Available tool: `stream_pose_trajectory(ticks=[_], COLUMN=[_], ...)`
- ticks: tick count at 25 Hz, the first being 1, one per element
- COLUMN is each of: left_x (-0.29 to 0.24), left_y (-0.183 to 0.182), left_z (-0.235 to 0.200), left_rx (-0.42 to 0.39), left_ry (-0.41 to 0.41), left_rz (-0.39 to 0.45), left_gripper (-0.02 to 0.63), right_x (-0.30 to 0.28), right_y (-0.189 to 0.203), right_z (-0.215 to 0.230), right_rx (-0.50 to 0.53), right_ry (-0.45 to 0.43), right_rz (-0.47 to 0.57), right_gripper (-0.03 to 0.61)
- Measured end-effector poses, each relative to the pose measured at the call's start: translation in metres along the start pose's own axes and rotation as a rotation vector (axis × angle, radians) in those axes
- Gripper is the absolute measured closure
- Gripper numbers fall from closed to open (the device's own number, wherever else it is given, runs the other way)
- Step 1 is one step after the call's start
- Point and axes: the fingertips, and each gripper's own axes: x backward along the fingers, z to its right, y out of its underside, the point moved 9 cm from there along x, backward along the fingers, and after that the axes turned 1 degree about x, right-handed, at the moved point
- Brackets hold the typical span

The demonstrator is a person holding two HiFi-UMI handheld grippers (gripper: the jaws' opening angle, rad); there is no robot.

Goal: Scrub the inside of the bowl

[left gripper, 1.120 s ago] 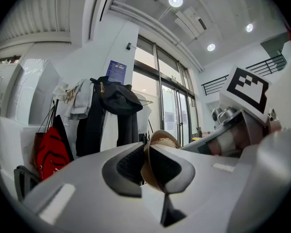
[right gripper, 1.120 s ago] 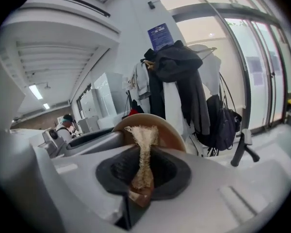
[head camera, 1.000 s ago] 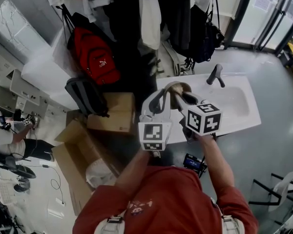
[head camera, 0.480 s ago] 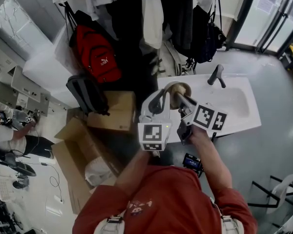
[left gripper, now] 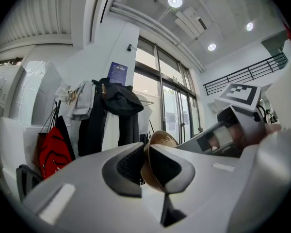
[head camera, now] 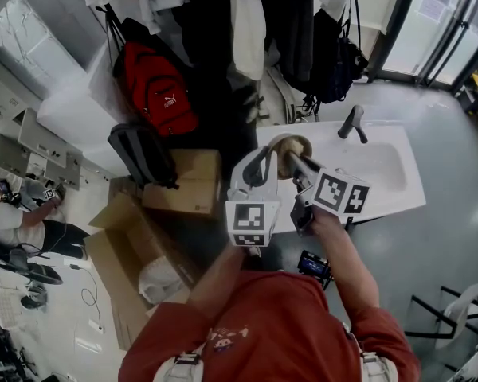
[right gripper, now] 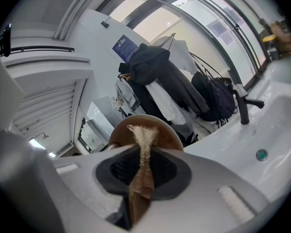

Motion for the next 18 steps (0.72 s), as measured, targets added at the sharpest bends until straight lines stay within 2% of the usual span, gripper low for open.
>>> stream_pose_trajectory(ticks=[9, 18], left_x=[-0.001, -0.001], left_y=[-0.002, -0.002], left_z=[-0.001, 0.000], left_rx=[0.014, 0.009], left_ry=[0.001, 0.011], left_rz=[-0.003, -0.007], left_gripper=[0.575, 0.575], right_x=[-0.002, -0.002], right_y=[-0.006, -0.005], right_z=[-0.009, -0.020], right_rx=[0.308, 0.676], right_ry=[0.042, 0.102], right_rz=[-0.046, -0.098], right_gripper=[0.526, 0.526])
